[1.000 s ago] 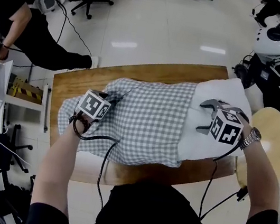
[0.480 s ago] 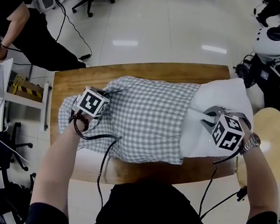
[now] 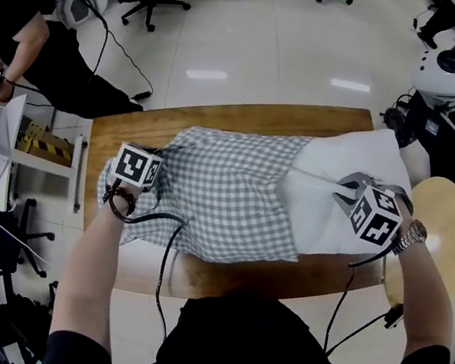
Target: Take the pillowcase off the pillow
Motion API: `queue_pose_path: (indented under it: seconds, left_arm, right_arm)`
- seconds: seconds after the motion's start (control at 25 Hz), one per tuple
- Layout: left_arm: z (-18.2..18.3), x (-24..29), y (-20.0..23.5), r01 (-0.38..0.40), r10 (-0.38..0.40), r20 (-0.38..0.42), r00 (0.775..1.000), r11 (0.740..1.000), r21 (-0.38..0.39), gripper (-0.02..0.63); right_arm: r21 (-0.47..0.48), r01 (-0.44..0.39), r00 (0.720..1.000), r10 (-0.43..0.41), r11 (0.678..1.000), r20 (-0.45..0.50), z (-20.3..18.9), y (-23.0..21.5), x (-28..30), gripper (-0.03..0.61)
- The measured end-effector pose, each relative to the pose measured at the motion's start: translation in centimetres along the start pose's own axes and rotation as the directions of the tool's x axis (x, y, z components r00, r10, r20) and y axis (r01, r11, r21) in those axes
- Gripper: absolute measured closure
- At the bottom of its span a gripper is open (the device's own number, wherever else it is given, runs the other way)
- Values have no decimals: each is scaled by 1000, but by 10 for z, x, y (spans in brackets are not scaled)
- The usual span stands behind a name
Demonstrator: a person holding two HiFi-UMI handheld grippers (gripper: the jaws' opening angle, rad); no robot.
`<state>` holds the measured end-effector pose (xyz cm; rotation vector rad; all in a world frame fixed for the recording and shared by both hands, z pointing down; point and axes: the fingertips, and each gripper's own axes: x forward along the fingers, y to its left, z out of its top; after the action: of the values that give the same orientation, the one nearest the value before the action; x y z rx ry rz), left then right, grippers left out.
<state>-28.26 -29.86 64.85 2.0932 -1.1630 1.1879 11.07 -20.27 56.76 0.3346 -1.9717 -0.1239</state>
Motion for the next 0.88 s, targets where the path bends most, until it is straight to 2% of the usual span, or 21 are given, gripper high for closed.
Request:
queue_pose_path:
  seconds: [0.2,0.48,0.88]
  left_arm:
    - [-10,-17,8,-15,16,16,1000,998,-63,606]
    - [-24,-31,8,-53,57,31,998,993,-103,606]
    - [-59,-56,15,-105,113,37,993,979,-172,606]
  right_arm:
    - [35,37,999,-37,999,1,-6,2,-13,565]
    - [71,76,997,-76,995,2,-22,0,-23,566]
    - [62,111,994,-112,992,8,-36,11,-30,566]
